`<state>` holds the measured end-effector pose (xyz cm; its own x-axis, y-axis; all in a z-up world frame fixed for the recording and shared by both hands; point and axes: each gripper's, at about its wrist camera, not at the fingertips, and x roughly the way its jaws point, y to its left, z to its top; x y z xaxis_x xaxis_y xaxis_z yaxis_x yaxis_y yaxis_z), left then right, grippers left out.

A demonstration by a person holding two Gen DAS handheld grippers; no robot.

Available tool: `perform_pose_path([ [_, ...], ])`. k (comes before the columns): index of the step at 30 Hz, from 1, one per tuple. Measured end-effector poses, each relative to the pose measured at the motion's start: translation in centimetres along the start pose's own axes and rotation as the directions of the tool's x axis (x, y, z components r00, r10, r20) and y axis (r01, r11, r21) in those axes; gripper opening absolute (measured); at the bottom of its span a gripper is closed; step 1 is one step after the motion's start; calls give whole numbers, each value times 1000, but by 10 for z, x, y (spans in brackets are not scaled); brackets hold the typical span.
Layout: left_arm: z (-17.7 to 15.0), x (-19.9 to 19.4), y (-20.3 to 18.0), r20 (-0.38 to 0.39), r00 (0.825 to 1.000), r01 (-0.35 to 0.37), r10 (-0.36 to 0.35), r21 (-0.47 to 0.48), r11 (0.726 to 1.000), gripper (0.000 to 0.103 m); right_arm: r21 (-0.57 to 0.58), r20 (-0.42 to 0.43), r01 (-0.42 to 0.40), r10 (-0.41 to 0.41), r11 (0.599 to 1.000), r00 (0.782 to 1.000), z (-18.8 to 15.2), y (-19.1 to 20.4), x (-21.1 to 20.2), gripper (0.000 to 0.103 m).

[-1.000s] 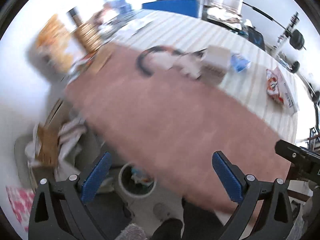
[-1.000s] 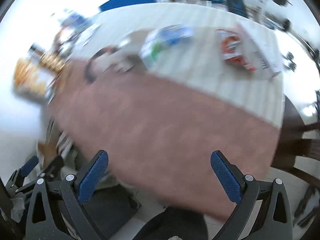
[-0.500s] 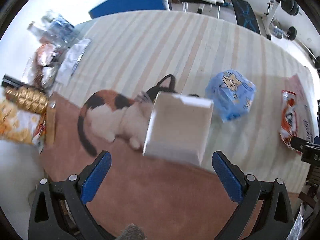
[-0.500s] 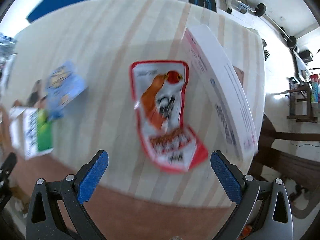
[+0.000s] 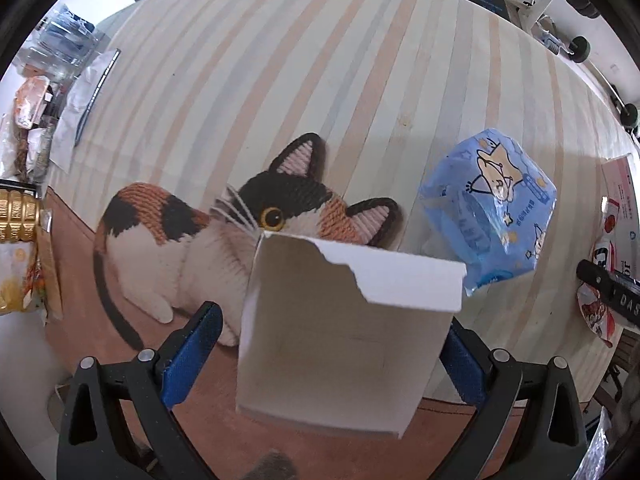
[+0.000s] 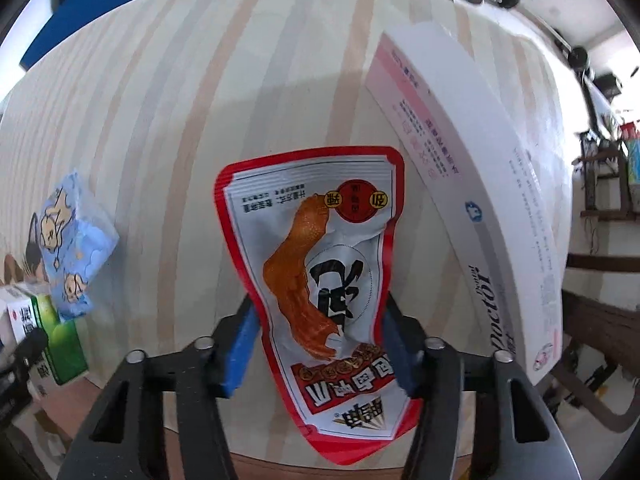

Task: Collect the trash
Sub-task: 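Grasp the white open box with the left tool while the right tool grasps the red snack pouch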

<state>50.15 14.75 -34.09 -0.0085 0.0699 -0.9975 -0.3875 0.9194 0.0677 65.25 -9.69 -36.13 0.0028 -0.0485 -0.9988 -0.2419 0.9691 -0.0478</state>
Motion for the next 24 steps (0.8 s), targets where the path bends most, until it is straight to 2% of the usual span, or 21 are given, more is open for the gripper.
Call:
perform_pose_path([
  [1, 1, 2, 0, -1, 1000, 6, -6, -2, 1000, 103, -5, 7, -1, 1, 1000, 1000, -1, 0, -3, 48],
  [3, 3, 4, -1, -4, 1000, 8, -8, -2, 1000, 102, 0, -9, -47, 47, 999, 999, -5, -2, -7, 47],
  [5, 4, 6, -1, -7, 1000, 21, -21, -5, 1000, 98, 0, -17, -69, 69, 998, 998, -10, -2, -10, 47],
  [7, 3, 5, -2, 2, 999, 51, -51, -12, 999, 79, -11, -18, -85, 85, 996, 996, -13, 1, -13, 47],
  [12, 0, -6, -3, 43, 998, 40, -40, 4, 999, 76, -39, -9, -117, 116, 992, 993, -25, 15, -28, 46],
  [16, -13, -22, 3, 78, 996, 41, -40, -18, 999, 76, -64, 14, -137, 138, 989, 990, -35, 21, -46, 46],
  [24, -66, -69, 20, 164, 986, 56, -42, -87, 995, 76, -127, 51, -171, 179, 977, 983, -75, 32, -82, 46],
])
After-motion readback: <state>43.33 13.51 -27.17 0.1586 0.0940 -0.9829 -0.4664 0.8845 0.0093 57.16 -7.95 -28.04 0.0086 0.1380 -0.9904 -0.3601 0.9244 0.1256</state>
